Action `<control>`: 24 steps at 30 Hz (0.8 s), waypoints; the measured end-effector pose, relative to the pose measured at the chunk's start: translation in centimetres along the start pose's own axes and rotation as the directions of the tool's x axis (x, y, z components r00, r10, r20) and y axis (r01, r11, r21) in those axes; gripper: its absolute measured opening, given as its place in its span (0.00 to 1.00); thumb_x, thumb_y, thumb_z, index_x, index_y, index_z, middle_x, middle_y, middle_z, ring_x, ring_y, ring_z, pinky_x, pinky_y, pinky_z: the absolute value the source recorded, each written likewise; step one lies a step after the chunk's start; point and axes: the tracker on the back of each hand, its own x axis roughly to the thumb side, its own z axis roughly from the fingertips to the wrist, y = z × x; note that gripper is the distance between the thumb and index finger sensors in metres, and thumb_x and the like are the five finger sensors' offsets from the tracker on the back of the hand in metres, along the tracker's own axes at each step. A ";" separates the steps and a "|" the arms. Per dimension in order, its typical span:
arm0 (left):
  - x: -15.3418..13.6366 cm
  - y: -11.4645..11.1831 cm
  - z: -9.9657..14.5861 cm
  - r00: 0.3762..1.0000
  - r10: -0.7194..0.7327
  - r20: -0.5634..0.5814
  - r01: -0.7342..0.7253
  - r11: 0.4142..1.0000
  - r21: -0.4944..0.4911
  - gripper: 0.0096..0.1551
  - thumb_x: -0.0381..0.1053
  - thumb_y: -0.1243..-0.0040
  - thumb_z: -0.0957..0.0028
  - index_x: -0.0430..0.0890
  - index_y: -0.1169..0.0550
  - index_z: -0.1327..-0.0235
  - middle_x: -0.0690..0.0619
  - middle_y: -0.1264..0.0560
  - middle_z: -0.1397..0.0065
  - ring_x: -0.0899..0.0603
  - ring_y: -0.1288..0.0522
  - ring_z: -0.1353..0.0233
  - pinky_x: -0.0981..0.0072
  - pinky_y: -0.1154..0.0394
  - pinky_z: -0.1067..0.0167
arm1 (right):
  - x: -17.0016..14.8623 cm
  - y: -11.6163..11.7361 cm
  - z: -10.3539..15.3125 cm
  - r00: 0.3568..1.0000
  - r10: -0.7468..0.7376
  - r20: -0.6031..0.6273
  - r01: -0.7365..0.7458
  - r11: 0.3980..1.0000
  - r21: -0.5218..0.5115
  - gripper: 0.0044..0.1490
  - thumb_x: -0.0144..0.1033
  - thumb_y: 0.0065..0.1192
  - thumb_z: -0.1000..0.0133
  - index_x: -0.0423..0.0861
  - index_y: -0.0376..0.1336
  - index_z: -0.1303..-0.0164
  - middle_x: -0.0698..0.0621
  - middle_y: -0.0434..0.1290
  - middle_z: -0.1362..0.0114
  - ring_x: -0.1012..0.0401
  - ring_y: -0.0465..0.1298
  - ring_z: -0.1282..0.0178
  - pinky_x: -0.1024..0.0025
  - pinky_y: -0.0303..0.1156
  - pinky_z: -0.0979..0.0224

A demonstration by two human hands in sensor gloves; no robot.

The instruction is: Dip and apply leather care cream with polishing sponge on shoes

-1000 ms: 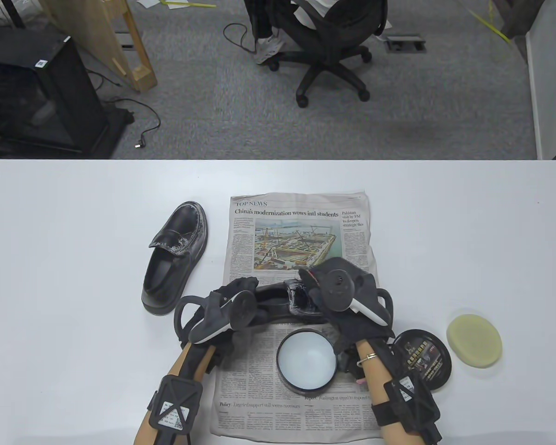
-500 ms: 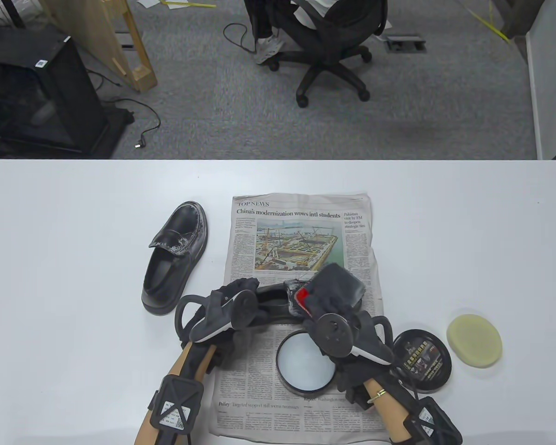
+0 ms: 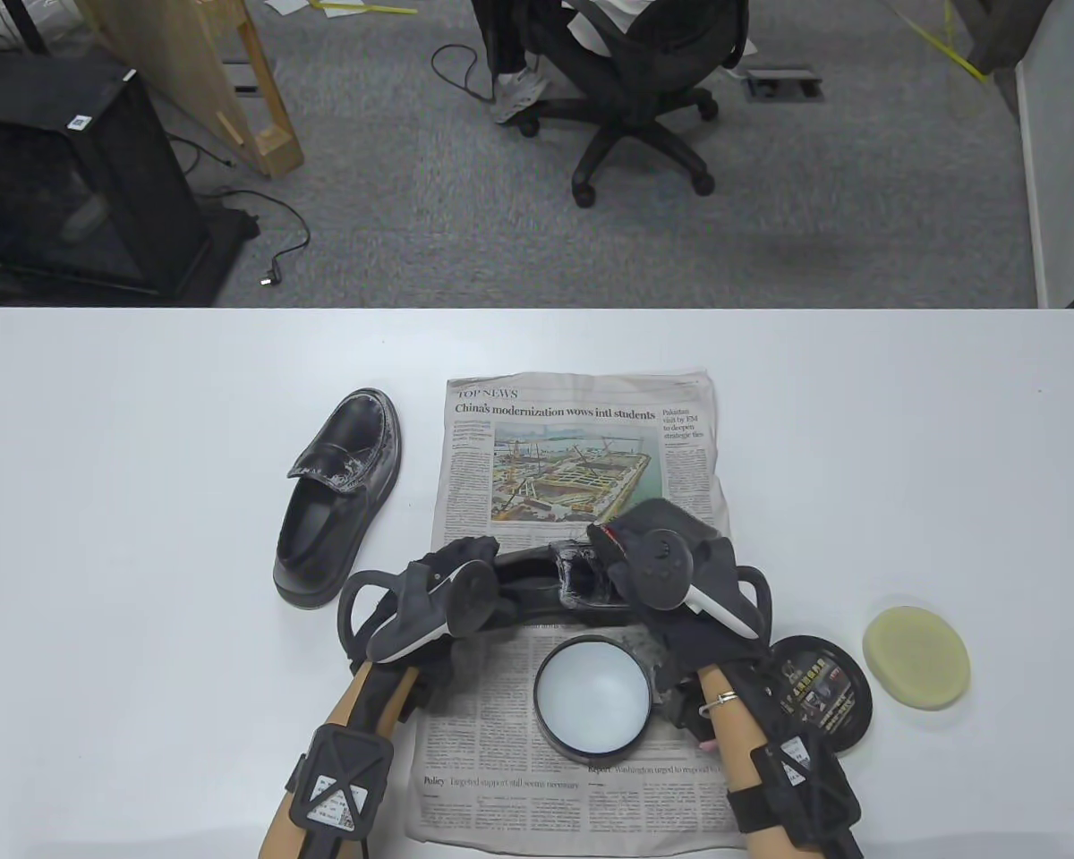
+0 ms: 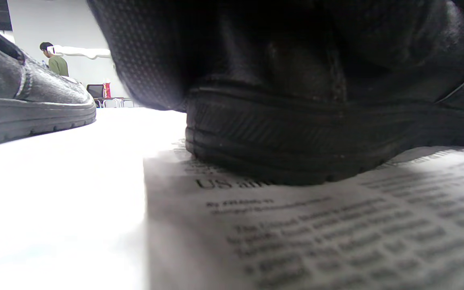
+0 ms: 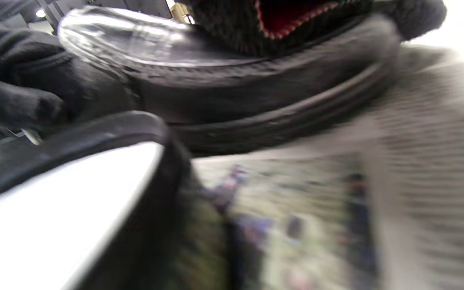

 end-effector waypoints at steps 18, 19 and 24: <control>0.1 -0.1 -0.1 1.000 0.015 0.018 -0.015 1.000 -0.012 0.50 0.71 0.38 0.62 0.54 0.31 0.23 0.51 0.24 0.22 0.42 0.21 0.27 0.59 0.19 0.35 | 4.5 -0.4 0.4 0.978 -0.077 0.196 0.085 0.996 -0.029 0.38 0.49 0.33 0.31 0.45 0.44 0.12 0.38 0.50 0.11 0.36 0.54 0.14 0.41 0.56 0.21; 0.1 -0.1 -0.1 1.000 0.017 0.018 -0.016 1.000 -0.012 0.50 0.71 0.38 0.62 0.54 0.31 0.23 0.51 0.24 0.22 0.42 0.21 0.27 0.59 0.19 0.35 | 4.1 -0.3 0.1 0.980 -0.083 0.179 0.086 0.996 -0.012 0.38 0.49 0.33 0.31 0.45 0.44 0.12 0.38 0.49 0.11 0.37 0.53 0.14 0.41 0.55 0.21; 0.0 -0.1 -0.1 1.000 0.022 0.015 -0.022 1.000 -0.011 0.50 0.71 0.38 0.62 0.54 0.31 0.23 0.51 0.24 0.22 0.42 0.21 0.27 0.59 0.19 0.35 | 0.8 -0.9 -0.7 0.994 -0.071 0.082 0.070 0.997 0.015 0.36 0.48 0.38 0.31 0.45 0.49 0.13 0.41 0.52 0.11 0.39 0.53 0.14 0.43 0.54 0.20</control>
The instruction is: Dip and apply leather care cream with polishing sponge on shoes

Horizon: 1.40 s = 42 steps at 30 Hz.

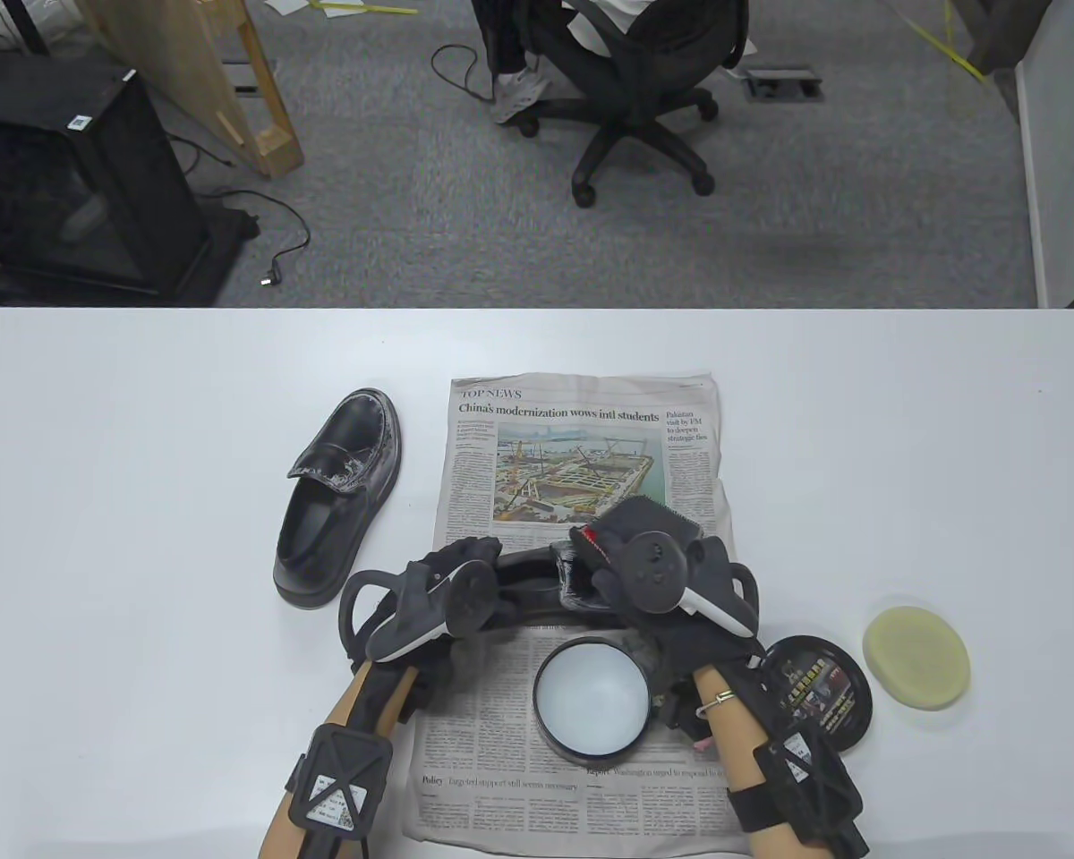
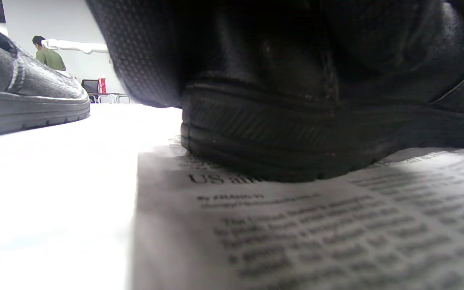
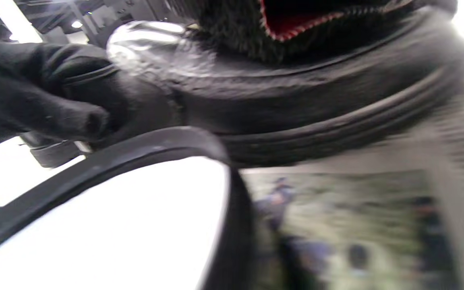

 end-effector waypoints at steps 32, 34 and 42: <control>0.0 1.0 0.6 0.995 0.088 0.037 -0.087 0.996 -0.034 0.60 0.71 0.41 0.54 0.48 0.46 0.12 0.34 0.46 0.09 0.26 0.46 0.15 0.27 0.42 0.27 | -17.5 -4.1 9.2 0.779 0.074 -0.623 -0.179 0.978 -0.107 0.41 0.54 0.36 0.32 0.43 0.55 0.14 0.32 0.53 0.12 0.30 0.56 0.17 0.31 0.60 0.27; 0.3 2.3 1.5 0.991 0.132 0.038 -0.134 0.987 0.083 0.59 0.70 0.41 0.52 0.46 0.46 0.12 0.31 0.48 0.10 0.24 0.48 0.16 0.27 0.43 0.27 | -18.8 -3.1 10.2 0.725 0.137 -0.675 -0.166 0.986 0.022 0.43 0.57 0.37 0.33 0.42 0.55 0.14 0.30 0.52 0.12 0.27 0.56 0.18 0.30 0.61 0.29; 4.3 4.5 6.3 0.957 0.105 0.269 -0.149 0.977 0.150 0.52 0.72 0.44 0.49 0.45 0.38 0.17 0.36 0.35 0.16 0.31 0.33 0.22 0.35 0.33 0.28 | -20.8 -1.4 10.5 0.708 0.064 -0.704 -0.017 0.997 0.073 0.50 0.61 0.49 0.38 0.47 0.44 0.11 0.31 0.43 0.11 0.26 0.53 0.18 0.36 0.67 0.29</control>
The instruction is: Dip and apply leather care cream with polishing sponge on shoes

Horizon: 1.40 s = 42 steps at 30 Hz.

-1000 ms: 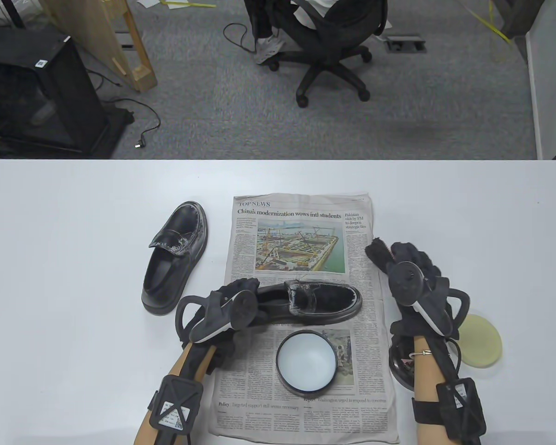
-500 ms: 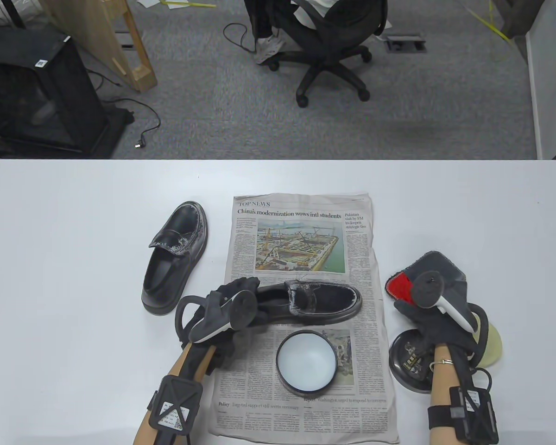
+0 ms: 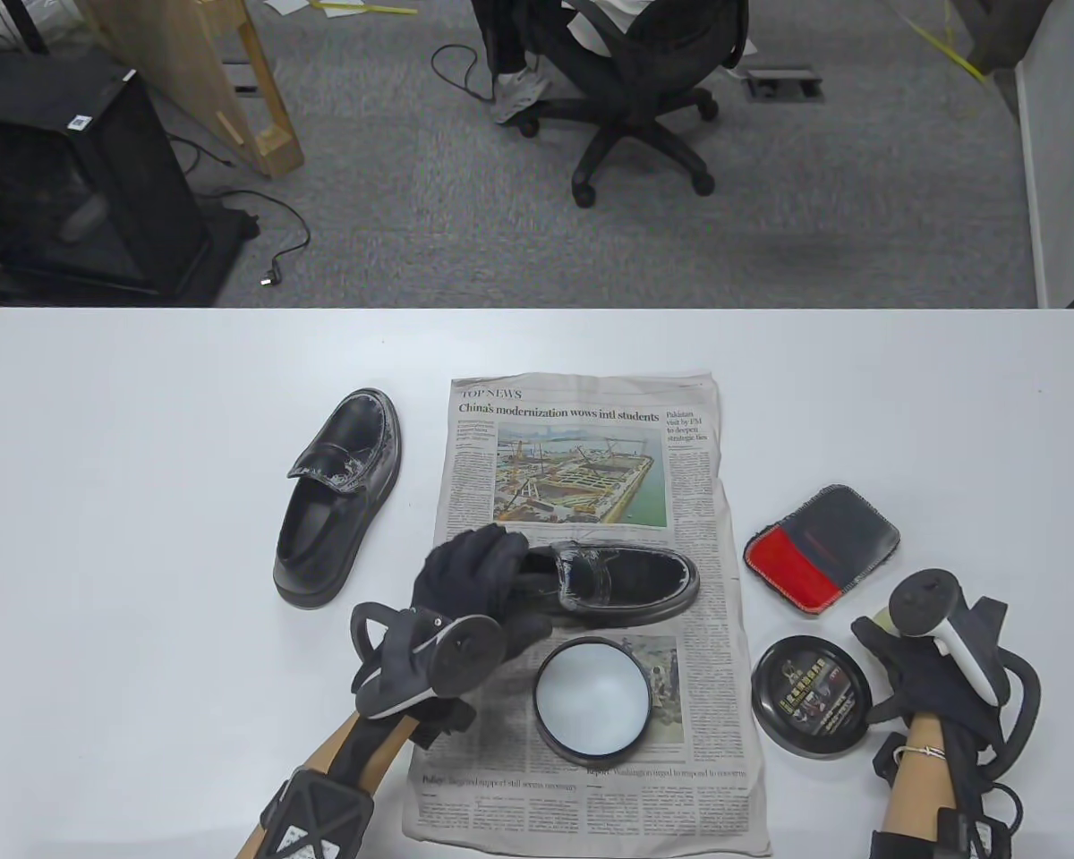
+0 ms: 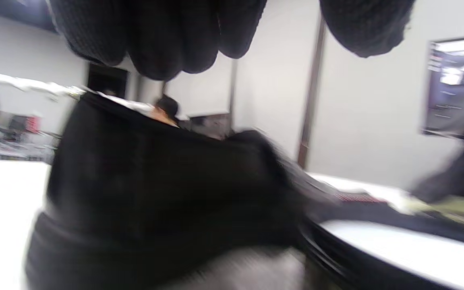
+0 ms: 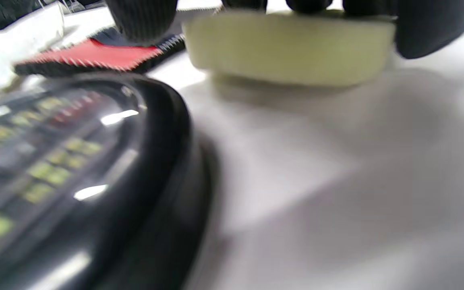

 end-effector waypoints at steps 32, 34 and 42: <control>1.5 -6.4 0.4 0.991 0.121 0.052 -0.096 0.934 -0.344 0.66 0.73 0.40 0.62 0.40 0.43 0.14 0.36 0.35 0.15 0.32 0.30 0.22 0.36 0.29 0.31 | 22.6 6.4 18.5 0.322 0.565 0.759 -0.088 0.816 -0.571 0.22 0.34 0.63 0.41 0.57 0.65 0.36 0.53 0.72 0.28 0.57 0.76 0.31 0.71 0.79 0.27; 1.6 -6.3 0.4 0.993 0.107 0.054 -0.083 0.938 -0.337 0.66 0.74 0.40 0.62 0.41 0.42 0.14 0.36 0.34 0.15 0.32 0.30 0.22 0.36 0.29 0.31 | 22.5 6.2 18.8 0.314 0.551 0.773 -0.081 0.827 -0.556 0.21 0.33 0.63 0.41 0.56 0.66 0.37 0.52 0.73 0.29 0.57 0.77 0.33 0.71 0.80 0.28; 1.7 -6.4 0.4 0.994 0.099 0.054 -0.075 0.937 -0.342 0.66 0.74 0.41 0.63 0.41 0.42 0.14 0.36 0.33 0.16 0.32 0.30 0.23 0.36 0.29 0.32 | 22.5 6.4 19.4 0.296 0.512 0.807 -0.131 0.858 -0.496 0.21 0.33 0.63 0.41 0.54 0.66 0.37 0.50 0.73 0.31 0.56 0.79 0.36 0.71 0.82 0.32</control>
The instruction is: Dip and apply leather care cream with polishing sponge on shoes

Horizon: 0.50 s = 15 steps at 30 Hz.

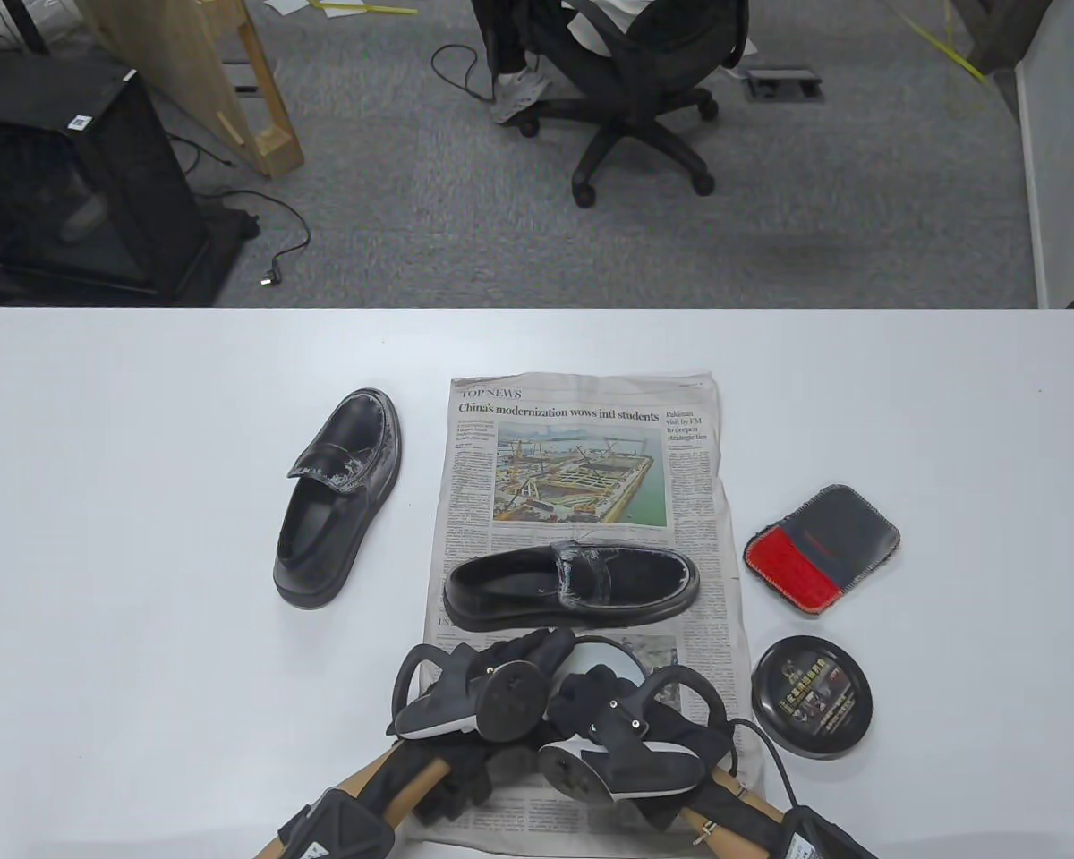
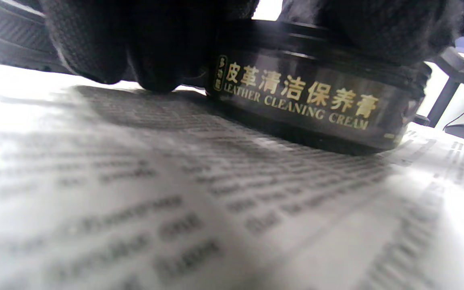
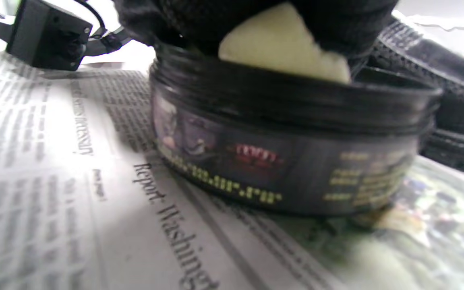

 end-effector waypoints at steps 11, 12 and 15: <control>1.1 5.9 2.1 0.947 -0.314 -0.067 0.320 0.904 0.284 0.56 0.71 0.41 0.54 0.47 0.40 0.14 0.38 0.38 0.12 0.32 0.35 0.18 0.36 0.32 0.27 | -6.9 -4.0 2.9 0.960 -0.111 -0.258 0.026 0.951 -0.309 0.22 0.34 0.61 0.39 0.57 0.65 0.34 0.53 0.72 0.27 0.57 0.76 0.31 0.70 0.79 0.28; 0.7 6.5 1.8 0.945 -0.309 -0.110 0.327 0.893 0.310 0.56 0.71 0.41 0.54 0.48 0.41 0.13 0.38 0.40 0.11 0.32 0.37 0.17 0.34 0.33 0.26 | -8.2 -4.0 2.9 0.936 -0.097 -0.339 -0.022 0.943 -0.331 0.22 0.34 0.60 0.39 0.57 0.64 0.33 0.53 0.71 0.26 0.57 0.76 0.30 0.69 0.79 0.27; -1.1 7.0 -0.5 0.926 -0.295 -0.236 0.347 0.911 0.221 0.59 0.72 0.42 0.54 0.47 0.44 0.11 0.35 0.43 0.09 0.28 0.41 0.15 0.31 0.36 0.26 | -11.5 -2.5 1.9 0.861 -0.082 -0.502 -0.095 0.944 -0.316 0.23 0.35 0.59 0.38 0.57 0.63 0.32 0.53 0.70 0.25 0.56 0.75 0.28 0.67 0.77 0.26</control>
